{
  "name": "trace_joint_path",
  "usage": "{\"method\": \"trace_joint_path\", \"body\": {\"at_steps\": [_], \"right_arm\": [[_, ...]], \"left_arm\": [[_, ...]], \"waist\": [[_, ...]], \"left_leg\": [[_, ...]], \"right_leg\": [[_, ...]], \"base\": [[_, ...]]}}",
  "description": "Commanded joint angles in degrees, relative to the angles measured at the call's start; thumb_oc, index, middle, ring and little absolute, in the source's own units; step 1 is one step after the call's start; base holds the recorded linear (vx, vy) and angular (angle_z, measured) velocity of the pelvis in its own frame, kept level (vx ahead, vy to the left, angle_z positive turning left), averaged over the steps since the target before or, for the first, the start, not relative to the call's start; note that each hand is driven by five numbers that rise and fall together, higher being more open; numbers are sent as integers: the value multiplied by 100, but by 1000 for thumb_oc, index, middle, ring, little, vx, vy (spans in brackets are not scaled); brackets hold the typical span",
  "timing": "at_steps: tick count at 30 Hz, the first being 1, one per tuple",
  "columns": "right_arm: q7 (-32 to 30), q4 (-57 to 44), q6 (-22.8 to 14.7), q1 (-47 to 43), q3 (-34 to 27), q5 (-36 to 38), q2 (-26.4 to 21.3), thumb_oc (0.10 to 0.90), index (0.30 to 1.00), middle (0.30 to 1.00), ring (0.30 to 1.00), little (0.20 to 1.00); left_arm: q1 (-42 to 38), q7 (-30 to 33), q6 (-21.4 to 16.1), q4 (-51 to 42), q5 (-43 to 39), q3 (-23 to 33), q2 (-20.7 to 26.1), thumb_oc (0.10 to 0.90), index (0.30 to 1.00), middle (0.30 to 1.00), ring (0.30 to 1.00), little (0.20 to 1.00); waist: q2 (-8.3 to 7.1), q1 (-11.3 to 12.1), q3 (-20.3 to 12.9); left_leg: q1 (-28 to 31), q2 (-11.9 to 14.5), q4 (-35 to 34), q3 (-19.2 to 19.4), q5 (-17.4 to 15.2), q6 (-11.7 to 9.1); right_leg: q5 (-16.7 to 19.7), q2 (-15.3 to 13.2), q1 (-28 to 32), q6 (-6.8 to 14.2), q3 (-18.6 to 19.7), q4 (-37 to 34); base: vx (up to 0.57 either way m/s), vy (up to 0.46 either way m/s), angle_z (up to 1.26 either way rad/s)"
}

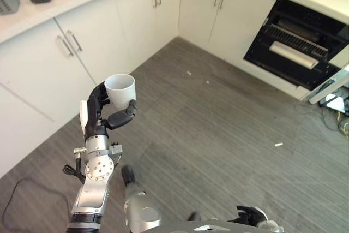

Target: Place the dishes in the dishwasher.

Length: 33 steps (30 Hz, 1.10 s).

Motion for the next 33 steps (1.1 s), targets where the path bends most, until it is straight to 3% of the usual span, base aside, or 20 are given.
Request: {"method": "trace_joint_path", "body": {"at_steps": [1,2,3,5,6,7,9,10,13,15,16,18,21,22,23,26,28,29,31,33], "right_arm": [[-19,-300,-66,-23,-110,209,94,800,900,900,900,900],[-9,-350,-63,-3,-129,270,128,800,900,900,900,900],[-47,-476,-47,-38,-113,272,192,800,900,900,900,900],[-77,-524,-34,-95,-94,236,196,800,900,900,900,900],[-83,-628,-56,-163,-69,257,223,800,900,900,900,900],[-111,-716,-76,-232,-116,373,228,800,900,900,900,900],[-110,-706,-71,-252,-136,544,231,800,900,900,900,900],[-103,-675,-61,-198,-158,535,207,800,900,900,900,900],[-127,-556,-41,-78,-228,546,149,800,900,900,900,900],[-141,-520,-31,-46,-309,589,127,800,900,900,900,900],[-105,-446,7,33,-412,727,103,800,900,900,900,900],[-16,-346,20,182,-504,834,43,800,900,900,900,900],[-26,-282,25,181,-565,880,-59,800,900,900,900,900],[-31,-283,23,124,-604,928,-137,800,900,900,900,900],[-62,-307,12,77,-602,957,-249,800,900,900,900,900],[-140,-390,-21,-32,-640,1081,-320,800,900,900,900,900],[-190,-472,-70,-144,-636,1085,-390,800,900,900,900,900],[-205,-526,-104,-160,-586,1034,-427,800,900,900,900,900],[-243,-590,-124,-208,-422,853,-470,800,900,900,900,900],[-226,-685,-161,-233,-348,789,-427,800,900,900,900,900]], "left_arm": [[-794,-72,-635,-1046,67,-181,641,400,300,300,300,300],[-893,-127,-622,-1037,90,-306,703,400,300,300,300,300],[-1030,-216,-589,-1085,131,-530,833,400,300,300,300,300],[-1048,-238,-554,-1067,197,-582,856,400,300,300,300,300],[-1074,-274,-557,-1057,230,-675,889,400,300,300,300,300],[-1107,-332,-560,-974,224,-765,885,400,300,300,300,300],[-1141,-409,-581,-873,109,-788,846,400,300,300,300,300],[-1155,-454,-594,-839,17,-791,799,400,300,300,300,300],[-1219,-616,-552,-726,34,-938,712,400,300,300,300,300],[-1302,-677,-544,-702,88,-1029,698,400,300,300,300,300],[-1422,-745,-544,-629,134,-1148,662,400,300,300,300,300],[-1359,-730,-587,-503,107,-1176,558,400,300,300,300,300],[-1349,-765,-596,-505,-15,-1181,484,400,300,300,300,300],[-1361,-768,-588,-513,-115,-1175,479,400,300,300,300,300],[-1377,-764,-614,-541,-171,-1155,533,400,300,300,300,300],[-1346,-692,-597,-516,-273,-1127,505,400,300,300,300,300],[-1311,-673,-595,-489,-396,-1069,434,400,300,300,300,300],[-1273,-660,-597,-472,-362,-1066,417,400,300,300,300,300],[-1133,-613,-568,-480,-177,-1060,393,400,300,300,300,300],[-988,-684,-613,-570,-170,-994,441,400,300,300,300,300]], "waist": [[-243,-165,-317],[-278,-263,-324],[-73,-474,-217],[23,-542,-131],[91,-675,-53],[114,-896,-3],[116,-1084,-48],[25,-1169,-113],[91,-1441,-229],[115,-1502,-241],[86,-1682,-289],[39,-1773,-373],[-11,-1720,-364],[-44,-1663,-303],[-175,-1451,-177],[-251,-1275,-90],[-193,-1210,-128],[-123,-1117,-164],[-48,-774,-180],[-55,-855,-191]], "left_leg": [[-189,-540,-335,63,341,237],[-53,-783,-386,90,148,418],[291,-833,-443,250,-100,728],[428,-873,-492,280,-218,820],[562,-943,-573,150,-254,849],[958,-1123,-722,124,-464,866],[1260,-1244,-761,181,-650,761],[1488,-1361,-758,262,-818,656],[1913,-1411,-778,126,-1146,435],[2001,-1411,-764,127,-1215,400],[2182,-1434,-400,-19,-1469,377],[2082,-1178,714,-43,-1233,155],[1718,-660,2126,-6,-776,-166],[1556,-422,2752,-89,-419,-329],[1165,-330,3341,-202,-226,-433],[640,-381,2928,-203,-374,-287],[504,-619,2060,-380,-534,-114],[401,-882,1135,-819,-635,21],[189,-1230,31,-2324,-435,83],[305,-1222,78,-2335,-554,127]], "right_leg": [[1437,-897,215,718,-80,1872],[1904,-1021,-5,872,120,2458],[2441,-1016,-652,891,327,3613],[2316,-972,-1148,888,489,4082],[2102,-675,-1545,883,737,4320],[1745,-569,-2052,819,688,3865],[1395,-705,-2125,619,346,2776],[1360,-816,-2249,474,49,1586],[1506,-645,-2379,541,-6,203],[1618,-739,-2441,582,-126,117],[1611,-657,-2396,521,139,324],[1630,-401,-2099,194,258,279],[1491,-217,-1668,-77,111,63],[1308,-89,-1483,-255,80,23],[1120,-49,-1152,-397,81,-122],[1095,-3,-805,-338,220,-386],[1093,19,-715,-198,458,-518],[1040,51,-662,-87,728,-544],[885,148,-378,6,1383,-581],[808,137,-370,12,1623,-492]], "base": [[280,232,-2],[547,447,22],[393,348,67],[315,212,59],[588,201,32],[679,131,-4],[661,-10,-40],[651,-102,-6],[541,-109,33],[353,-120,24],[390,-232,-19],[476,-366,-39],[277,-294,-31],[276,-274,-29],[368,-297,-26],[324,-76,-37],[333,177,-55],[454,295,-98],[504,204,-119],[275,49,-156]]}}
